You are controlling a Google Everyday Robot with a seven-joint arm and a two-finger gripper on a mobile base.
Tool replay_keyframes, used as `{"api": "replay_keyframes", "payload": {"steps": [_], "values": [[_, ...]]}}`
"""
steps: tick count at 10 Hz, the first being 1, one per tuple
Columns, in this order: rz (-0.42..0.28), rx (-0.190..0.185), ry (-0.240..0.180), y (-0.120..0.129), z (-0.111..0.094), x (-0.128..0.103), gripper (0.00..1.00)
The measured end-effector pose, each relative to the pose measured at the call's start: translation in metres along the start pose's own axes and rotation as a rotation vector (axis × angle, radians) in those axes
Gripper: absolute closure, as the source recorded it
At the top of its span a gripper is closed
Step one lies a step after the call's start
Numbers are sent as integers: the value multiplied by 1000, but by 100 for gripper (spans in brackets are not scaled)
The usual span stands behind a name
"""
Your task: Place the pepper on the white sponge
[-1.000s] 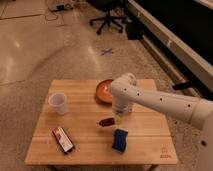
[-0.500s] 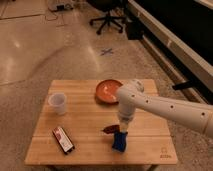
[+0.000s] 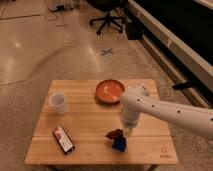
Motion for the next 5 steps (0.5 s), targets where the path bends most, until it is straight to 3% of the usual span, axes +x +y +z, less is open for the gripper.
{"api": "replay_keyframes", "payload": {"steps": [4,5], "values": [[39,-24,-14,5,10,14,24],[45,-25,-18,4,12,15,20]]}}
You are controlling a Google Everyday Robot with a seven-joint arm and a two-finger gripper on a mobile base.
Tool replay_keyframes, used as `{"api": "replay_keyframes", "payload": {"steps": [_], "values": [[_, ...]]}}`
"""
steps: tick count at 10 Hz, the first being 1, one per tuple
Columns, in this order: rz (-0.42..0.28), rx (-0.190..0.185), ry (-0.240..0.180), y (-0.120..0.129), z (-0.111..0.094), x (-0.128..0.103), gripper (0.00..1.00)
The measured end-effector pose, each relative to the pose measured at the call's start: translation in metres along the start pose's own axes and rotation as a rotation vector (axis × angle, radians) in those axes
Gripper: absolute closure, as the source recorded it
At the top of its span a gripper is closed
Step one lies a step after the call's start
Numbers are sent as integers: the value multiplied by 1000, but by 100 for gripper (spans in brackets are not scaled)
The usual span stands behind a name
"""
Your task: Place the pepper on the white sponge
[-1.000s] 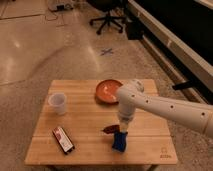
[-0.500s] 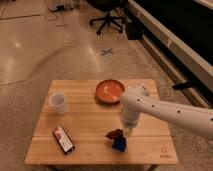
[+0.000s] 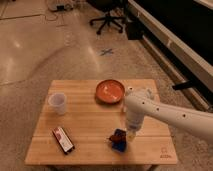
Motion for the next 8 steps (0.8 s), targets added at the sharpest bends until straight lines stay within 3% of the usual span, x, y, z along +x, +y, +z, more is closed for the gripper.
{"api": "replay_keyframes", "payload": {"steps": [8], "values": [[4,7,-21,-9,6,-1,20]]}}
